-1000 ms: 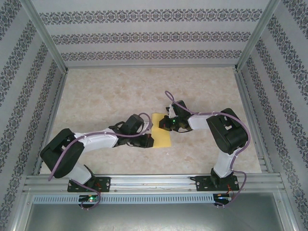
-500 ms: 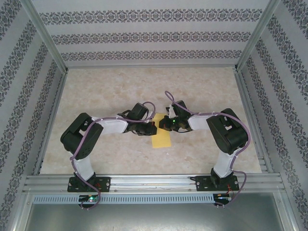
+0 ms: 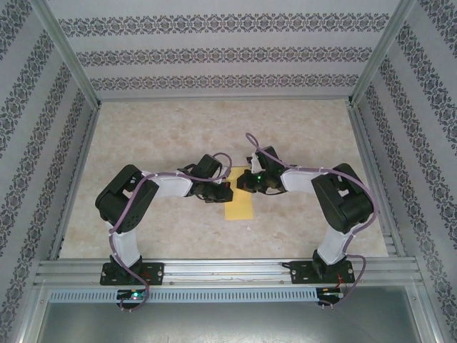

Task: Fold a paper plane with a square sheet of paper (fold left side to right side)
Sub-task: Hold the square sheet of paper at the center of the table.

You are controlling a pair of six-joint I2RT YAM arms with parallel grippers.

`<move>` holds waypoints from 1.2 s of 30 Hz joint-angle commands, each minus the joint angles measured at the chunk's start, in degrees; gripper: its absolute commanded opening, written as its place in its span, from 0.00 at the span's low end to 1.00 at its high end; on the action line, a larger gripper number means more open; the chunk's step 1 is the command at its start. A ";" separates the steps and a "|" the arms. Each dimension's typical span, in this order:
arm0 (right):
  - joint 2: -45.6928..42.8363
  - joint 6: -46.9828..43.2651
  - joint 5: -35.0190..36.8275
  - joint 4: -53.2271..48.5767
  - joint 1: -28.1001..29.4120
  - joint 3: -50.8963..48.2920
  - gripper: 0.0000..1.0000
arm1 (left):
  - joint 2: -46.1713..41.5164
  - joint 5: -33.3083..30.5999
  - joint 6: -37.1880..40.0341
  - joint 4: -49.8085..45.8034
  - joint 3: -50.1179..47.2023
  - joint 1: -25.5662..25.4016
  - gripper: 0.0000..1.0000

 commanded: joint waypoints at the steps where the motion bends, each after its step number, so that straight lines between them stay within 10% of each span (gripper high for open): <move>1: -5.55 -1.96 0.48 -2.80 -0.46 1.00 0.00 | 0.27 -1.31 -2.66 -0.54 -2.28 -0.13 0.00; 36: -3.19 2.94 4.95 -0.55 8.27 -13.29 0.00 | -0.20 1.89 -6.27 8.16 -0.75 1.33 0.00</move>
